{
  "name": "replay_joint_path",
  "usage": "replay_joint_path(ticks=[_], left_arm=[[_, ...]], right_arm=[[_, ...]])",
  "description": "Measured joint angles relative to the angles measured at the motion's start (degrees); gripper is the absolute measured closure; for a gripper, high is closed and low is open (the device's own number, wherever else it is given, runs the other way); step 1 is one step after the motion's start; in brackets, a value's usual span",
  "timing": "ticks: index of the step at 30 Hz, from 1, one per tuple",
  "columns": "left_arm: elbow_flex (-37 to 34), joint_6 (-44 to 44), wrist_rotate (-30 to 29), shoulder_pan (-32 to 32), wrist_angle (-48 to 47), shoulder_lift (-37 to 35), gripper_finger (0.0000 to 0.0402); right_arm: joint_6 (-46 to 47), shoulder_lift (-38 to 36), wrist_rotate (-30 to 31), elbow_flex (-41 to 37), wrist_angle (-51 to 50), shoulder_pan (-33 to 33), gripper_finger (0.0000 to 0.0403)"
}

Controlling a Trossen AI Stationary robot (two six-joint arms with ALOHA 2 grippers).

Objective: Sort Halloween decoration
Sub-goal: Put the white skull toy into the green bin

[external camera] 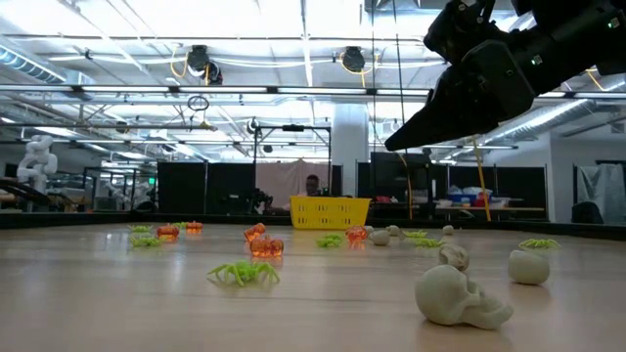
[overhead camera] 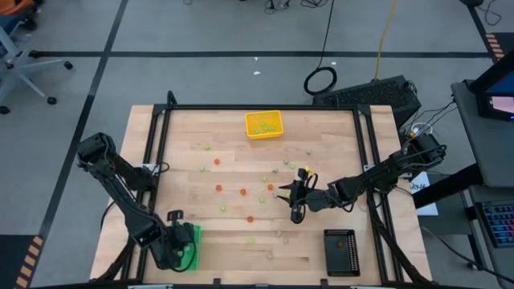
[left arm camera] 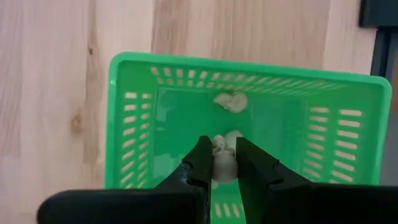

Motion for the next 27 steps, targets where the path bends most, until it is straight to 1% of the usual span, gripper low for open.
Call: replay_joint_path(ticks=[3, 9, 13, 15, 18, 21, 22, 24, 27], left_arm=[[-0.15, -1.53, -0.61, 0.0, 0.0, 0.0, 0.0341], [-0.15, -4.39, -1.84, 0.0, -0.01, 0.0, 0.0272], [-0.15, -4.18, -1.99, 0.15, -0.2, 0.0, 0.0234], [0.26, -4.88, -1.36, 0.79, -1.94, 0.0, 0.0224], [2.26, -7.47, 1.43, 2.39, -4.36, 0.0, 0.0221], [4.82, -6.56, 1.4, 3.23, -7.08, 0.0, 0.022], [5.82, -5.03, 0.3, 3.41, -8.07, 0.0, 0.022], [7.65, -0.5, -4.15, 3.41, -9.23, -0.02, 0.022], [9.1, 8.0, -15.76, 3.43, -9.76, -0.02, 0.022]], right_arm=[[0.0, 0.0, 0.0, 0.0, 0.01, -0.01, 0.0275], [0.14, 0.0, 0.0, 0.0, 0.02, -0.02, 0.0275], [0.83, 0.0, 0.0, 0.0, 0.0, -0.02, 0.0275], [0.85, 0.0, 0.0, 0.0, 0.0, -0.01, 0.0275], [0.85, 0.0, 0.0, 0.0, -0.13, -0.01, 0.0275], [0.85, 0.0, -0.01, 0.0, -0.61, -0.02, 0.0275], [0.93, 0.0, -0.02, 0.0, -0.7, -0.01, 0.0275], [1.57, 0.0, -0.02, 0.0, -0.77, -0.02, 0.0275], [2.92, 0.0, -0.2, 0.0, -1.39, -0.01, 0.0275]])
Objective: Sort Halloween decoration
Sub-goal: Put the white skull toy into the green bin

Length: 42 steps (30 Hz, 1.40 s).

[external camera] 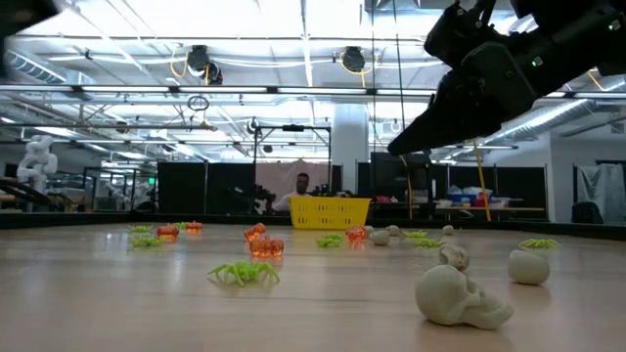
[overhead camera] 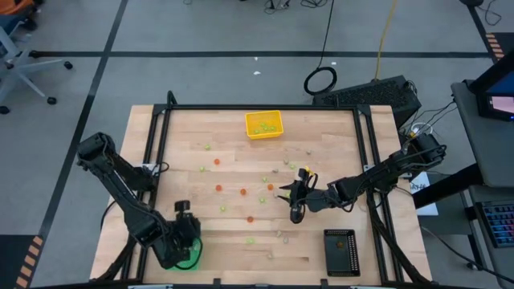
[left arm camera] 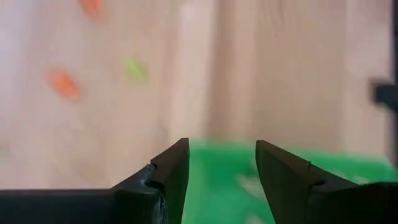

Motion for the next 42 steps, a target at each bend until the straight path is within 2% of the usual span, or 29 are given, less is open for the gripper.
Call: replay_joint_path(ticks=[4, 6, 8, 12, 16, 22, 26, 29, 36, 42], left_arm=[[0.46, 8.94, -20.93, 0.02, 0.13, 0.0, 0.022], [0.46, 11.52, -29.54, 0.4, 0.56, 0.0, 0.022], [0.46, 13.48, -33.66, 1.3, 1.07, 0.0, 0.022], [-0.78, 16.02, -35.28, 3.86, 4.39, -0.02, 0.022], [-5.21, 22.58, -32.31, 7.5, 16.0, -0.02, 0.022], [-12.93, 41.0, -18.58, 13.24, 45.27, 0.0, 0.022], [-15.91, 50.7, -11.88, 16.78, 57.75, 0.0, 0.022], [-16.85, 53.65, -9.62, 19.04, 60.38, 0.0, 0.022], [-16.85, 53.58, -3.74, 22.23, 60.55, 0.0, 0.022], [-16.83, 53.61, -1.74, 22.47, 60.69, 0.56, 0.022]], right_arm=[[1.61, 0.0, -3.66, 0.0, -2.68, -0.01, 0.0275], [3.27, -0.13, -5.52, 0.07, -4.66, -0.01, 0.0275], [5.5, -0.17, -6.09, 0.95, -7.82, 0.01, 0.0274], [9.53, -0.2, -6.07, 3.89, -18.35, -0.01, 0.0266], [10.61, -0.2, -6.61, 7.24, -27.88, -0.05, 0.0259], [10.54, -0.2, -11.02, 8.96, -33.09, -0.88, 0.0258], [11.32, -0.2, -12.3, 8.98, -35.49, -1.72, 0.0258], [12.24, -0.18, -12.22, 8.98, -35.66, -2.17, 0.0258], [12.94, 2.81, -11.86, 9.03, -32.36, -2.81, 0.0245], [12.9, 3.77, -11.88, 9.01, -38.1, -3.16, 0.022]])
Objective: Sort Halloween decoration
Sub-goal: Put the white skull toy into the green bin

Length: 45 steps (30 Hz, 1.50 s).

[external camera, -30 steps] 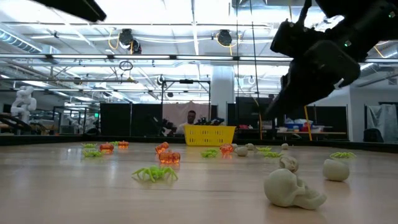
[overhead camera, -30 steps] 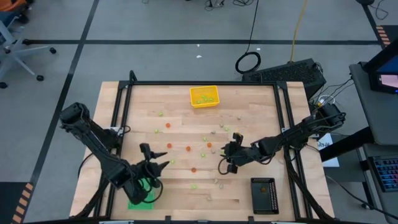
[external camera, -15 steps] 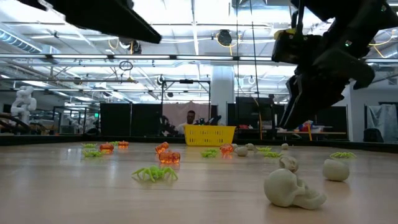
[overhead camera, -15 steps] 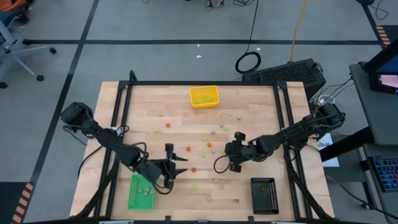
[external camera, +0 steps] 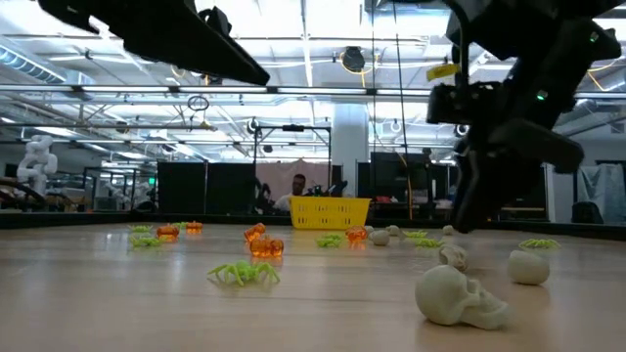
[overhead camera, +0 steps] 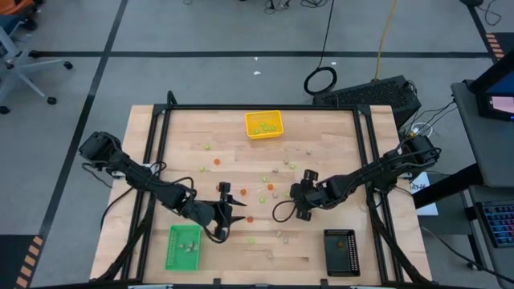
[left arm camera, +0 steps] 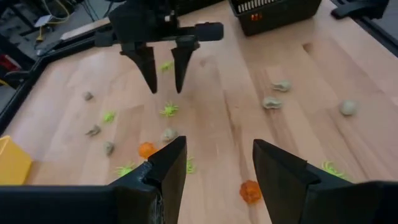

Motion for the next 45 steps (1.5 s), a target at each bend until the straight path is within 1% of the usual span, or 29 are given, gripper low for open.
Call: replay_joint_path(ticks=[5, 7, 9, 12, 16, 18, 21, 23, 28, 32, 36, 41, 45], left_arm=[[0.0, 0.22, 0.65, 0.41, -0.03, 2.2, 0.022], [0.0, 0.24, 0.68, 1.02, -0.24, 2.73, 0.022], [0.0, 0.24, 0.68, 1.83, 0.17, 2.87, 0.022], [0.0, 0.24, 1.16, 2.94, 0.43, 3.05, 0.022], [0.0, 0.11, 1.85, 3.8, 0.87, 3.07, 0.022], [0.0, 0.09, 2.08, 3.85, 0.79, 3.07, 0.022], [0.0, 0.17, 2.16, 3.78, 0.82, 3.07, 0.022], [0.0, 0.2, 2.26, 3.79, 0.85, 3.07, 0.022], [0.0, 0.35, 2.26, 3.85, 0.86, 3.07, 0.022], [0.0, 0.35, 2.26, 3.82, 0.86, 3.07, 0.022], [0.0, 0.16, 2.27, 3.78, 0.86, 3.07, 0.022], [0.0, 0.09, 2.29, 3.78, 0.86, 3.05, 0.022], [0.0, 0.07, 2.29, 3.78, 0.85, 3.05, 0.022]], right_arm=[[4.19, -2.94, -0.2, -0.01, -8.24, 0.02, 0.0217], [5.36, -3.68, -0.41, -0.01, -9.42, 0.15, 0.0219], [5.57, -4.07, -2.26, -0.01, -8.99, 0.27, 0.0222], [5.67, -3.76, -5.74, -0.03, -4.46, 0.89, 0.0225], [6.09, -2.61, -11.82, -0.05, 5.56, 2.97, 0.0226], [6.08, -2.51, -12.91, -0.03, 10.77, 4.67, 0.0226], [5.94, -2.44, -13.31, -0.03, 15.19, 7.23, 0.0226], [5.89, -2.42, -12.93, -0.03, 17.09, 8.67, 0.0226], [3.76, -2.4, -9.3, -0.05, 19.91, 10.68, 0.0227], [1.28, -2.4, -3.79, -0.04, 21.71, 10.8, 0.0227], [1.36, -2.4, 1.52, -0.05, 20.85, 9.12, 0.0227], [-1.01, -2.4, 1.74, -0.05, 20.8, 5.45, 0.0227], [-4.7, -0.48, 1.54, -0.03, 20.96, 2.76, 0.0227]])
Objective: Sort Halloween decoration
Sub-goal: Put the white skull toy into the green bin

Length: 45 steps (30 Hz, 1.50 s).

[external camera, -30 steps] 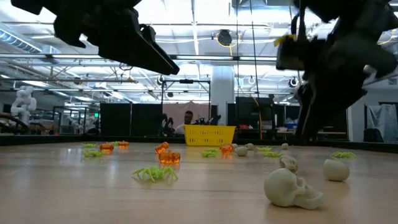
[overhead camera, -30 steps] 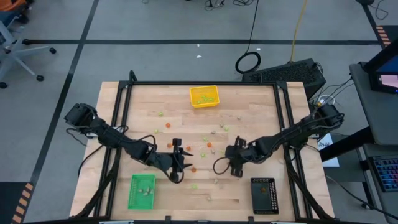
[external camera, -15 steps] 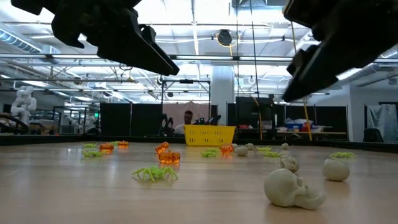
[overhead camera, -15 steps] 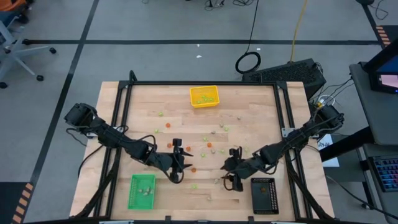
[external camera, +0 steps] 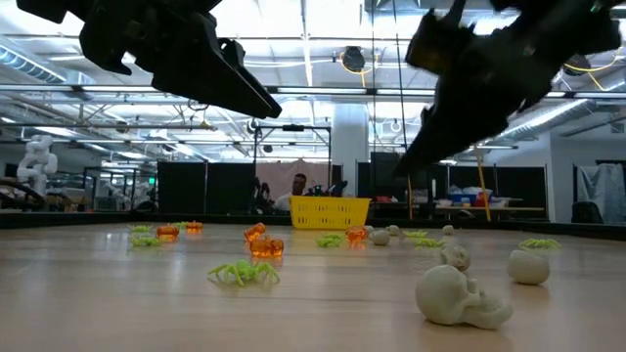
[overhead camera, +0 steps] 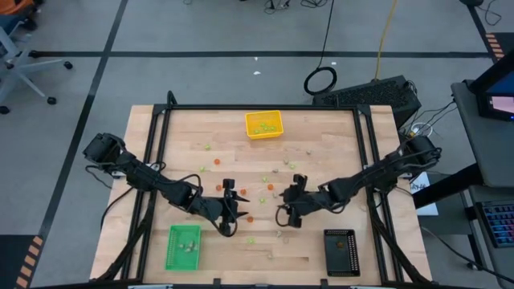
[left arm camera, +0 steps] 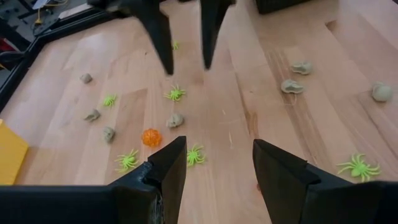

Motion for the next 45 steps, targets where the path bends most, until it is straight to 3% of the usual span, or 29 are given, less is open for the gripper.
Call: replay_joint_path(ticks=[8, 18, 26, 45], left_arm=[[0.0, -0.04, 0.0, 0.0, -0.05, 0.0, 0.022], [0.0, -0.04, -0.01, 0.01, -0.12, -0.02, 0.022], [0.0, -0.04, -0.02, 0.0, -0.1, -0.02, 0.022], [0.0, -0.02, -0.02, 0.01, -0.07, -0.02, 0.022]], right_arm=[[0.29, 6.94, -2.41, -0.02, 4.15, -2.19, 0.0227], [1.49, 8.71, -21.53, -0.02, 8.67, 1.13, 0.0227], [-3.01, 12.33, -18.73, 0.0, 13.0, 4.66, 0.0227], [-4.8, 15.2, -16.06, 0.04, 17.51, 4.89, 0.024]])
